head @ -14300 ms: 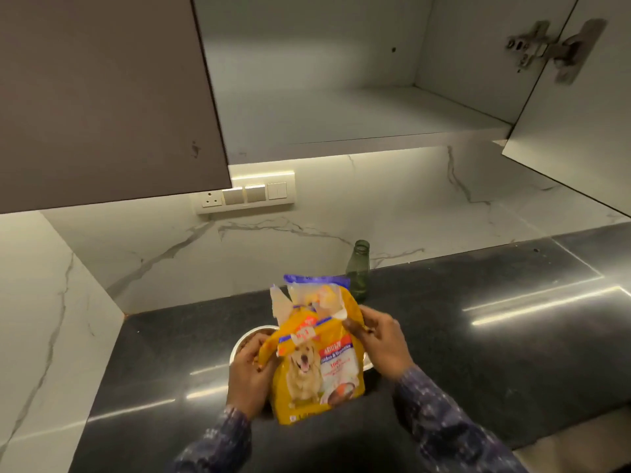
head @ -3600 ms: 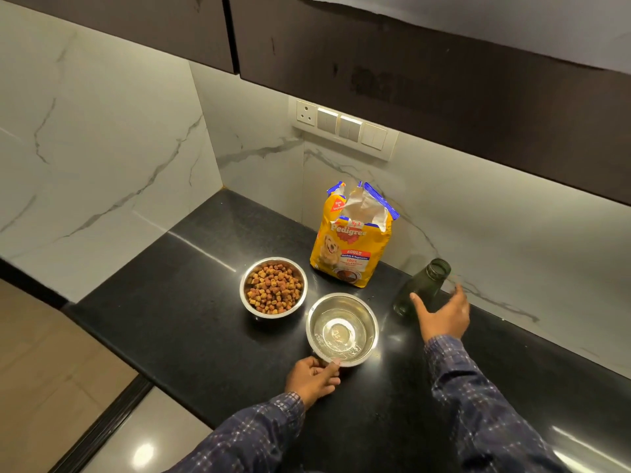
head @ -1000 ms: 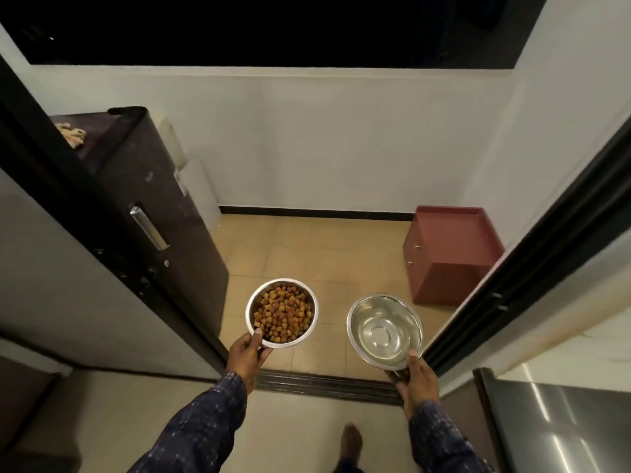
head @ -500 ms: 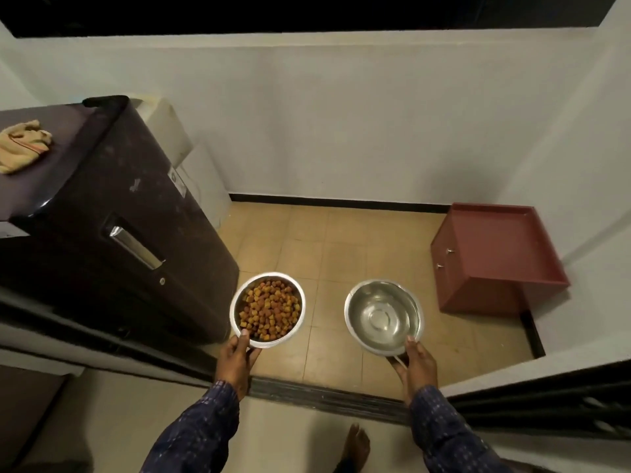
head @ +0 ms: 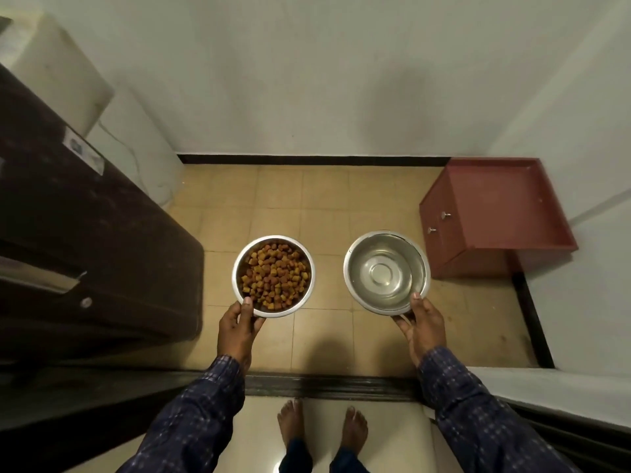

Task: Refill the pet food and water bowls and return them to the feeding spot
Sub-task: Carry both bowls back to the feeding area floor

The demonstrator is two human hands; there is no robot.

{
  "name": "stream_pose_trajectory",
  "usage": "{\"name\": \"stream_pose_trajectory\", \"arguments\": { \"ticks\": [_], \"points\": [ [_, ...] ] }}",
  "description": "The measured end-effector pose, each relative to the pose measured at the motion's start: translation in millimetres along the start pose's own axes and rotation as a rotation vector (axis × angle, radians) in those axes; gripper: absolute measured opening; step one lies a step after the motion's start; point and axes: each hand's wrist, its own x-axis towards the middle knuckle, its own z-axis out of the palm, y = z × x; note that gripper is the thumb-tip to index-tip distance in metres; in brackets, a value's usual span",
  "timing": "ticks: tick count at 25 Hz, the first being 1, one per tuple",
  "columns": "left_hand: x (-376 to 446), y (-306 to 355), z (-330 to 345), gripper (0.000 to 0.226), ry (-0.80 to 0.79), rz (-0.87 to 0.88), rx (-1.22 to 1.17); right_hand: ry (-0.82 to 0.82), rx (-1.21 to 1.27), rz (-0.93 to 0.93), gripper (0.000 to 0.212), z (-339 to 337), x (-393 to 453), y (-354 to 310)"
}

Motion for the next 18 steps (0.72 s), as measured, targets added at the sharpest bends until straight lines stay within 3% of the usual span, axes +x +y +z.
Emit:
{"name": "stream_pose_trajectory", "arguments": {
  "ticks": [8, 14, 18],
  "points": [
    [156.1, -126.3, 19.0, 0.022, 0.049, -0.098, 0.019, 0.098, -0.010, 0.051, 0.021, 3.7, 177.0, 137.8],
    [304.8, -302.2, 23.6, 0.035, 0.057, -0.103, 0.079, 0.099, -0.036, 0.061, 0.038, -19.8, 327.3, 294.3],
    [385.9, -419.3, 24.3, 0.037, 0.065, -0.098, 0.121, 0.109, -0.011, 0.072, 0.035, -34.8, 409.3, 391.5]
  ]
}}
